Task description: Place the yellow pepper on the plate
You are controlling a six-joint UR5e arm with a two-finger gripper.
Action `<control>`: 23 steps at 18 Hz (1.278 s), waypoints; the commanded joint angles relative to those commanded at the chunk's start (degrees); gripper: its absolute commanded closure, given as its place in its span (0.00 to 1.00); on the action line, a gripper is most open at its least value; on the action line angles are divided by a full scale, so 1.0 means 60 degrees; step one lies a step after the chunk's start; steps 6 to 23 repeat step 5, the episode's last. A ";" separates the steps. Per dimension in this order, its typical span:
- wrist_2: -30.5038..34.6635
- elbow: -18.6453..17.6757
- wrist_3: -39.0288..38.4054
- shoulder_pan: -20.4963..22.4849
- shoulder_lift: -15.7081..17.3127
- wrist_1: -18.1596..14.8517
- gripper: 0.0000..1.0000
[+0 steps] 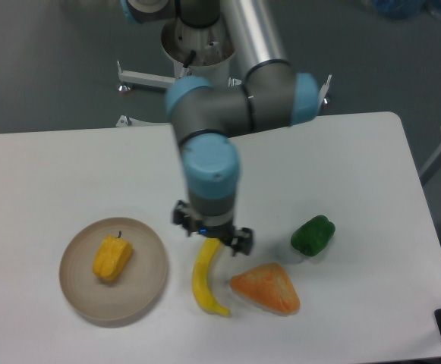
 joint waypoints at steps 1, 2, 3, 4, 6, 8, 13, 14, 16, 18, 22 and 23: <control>0.0030 0.0000 0.0307 0.0103 0.0000 0.0000 0.00; 0.0044 0.0000 0.0614 0.0176 0.0000 0.0000 0.00; 0.0045 -0.0029 0.0791 0.0221 0.0000 0.0000 0.00; 0.0045 -0.0087 0.0837 0.0294 0.0000 0.0014 0.00; 0.0045 -0.0204 0.0837 0.0352 0.0029 0.0131 0.00; 0.0045 -0.0204 0.0837 0.0352 0.0029 0.0131 0.00; 0.0045 -0.0204 0.0837 0.0352 0.0029 0.0131 0.00; 0.0045 -0.0204 0.0837 0.0352 0.0029 0.0131 0.00; 0.0045 -0.0204 0.0837 0.0352 0.0029 0.0131 0.00; 0.0045 -0.0204 0.0837 0.0352 0.0029 0.0131 0.00; 0.0045 -0.0204 0.0837 0.0352 0.0029 0.0131 0.00; 0.0045 -0.0204 0.0837 0.0352 0.0029 0.0131 0.00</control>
